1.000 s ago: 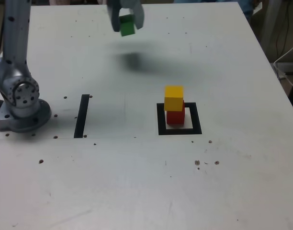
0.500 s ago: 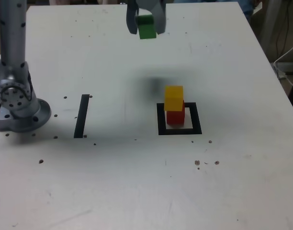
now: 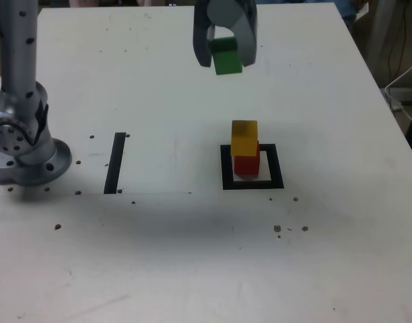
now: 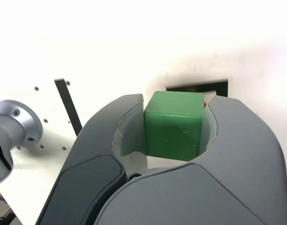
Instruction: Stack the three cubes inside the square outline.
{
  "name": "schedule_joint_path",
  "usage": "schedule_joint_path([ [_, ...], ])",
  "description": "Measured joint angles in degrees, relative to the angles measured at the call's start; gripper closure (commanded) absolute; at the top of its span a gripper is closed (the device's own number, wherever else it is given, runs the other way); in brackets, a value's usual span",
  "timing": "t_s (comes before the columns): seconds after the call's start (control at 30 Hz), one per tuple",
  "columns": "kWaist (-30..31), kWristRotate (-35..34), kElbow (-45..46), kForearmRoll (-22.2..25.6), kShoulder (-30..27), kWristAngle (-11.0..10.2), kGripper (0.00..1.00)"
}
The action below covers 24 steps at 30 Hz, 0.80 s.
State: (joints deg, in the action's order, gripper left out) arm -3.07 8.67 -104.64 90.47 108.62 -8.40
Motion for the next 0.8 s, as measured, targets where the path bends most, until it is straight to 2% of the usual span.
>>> schedule_joint_path([
  [0.17, 2.93, -2.04, -0.57, 0.01, 1.56, 1.17, 0.83],
  [0.8, 8.44, -6.11, 0.3, -0.4, 4.01, 2.59, 0.83],
])
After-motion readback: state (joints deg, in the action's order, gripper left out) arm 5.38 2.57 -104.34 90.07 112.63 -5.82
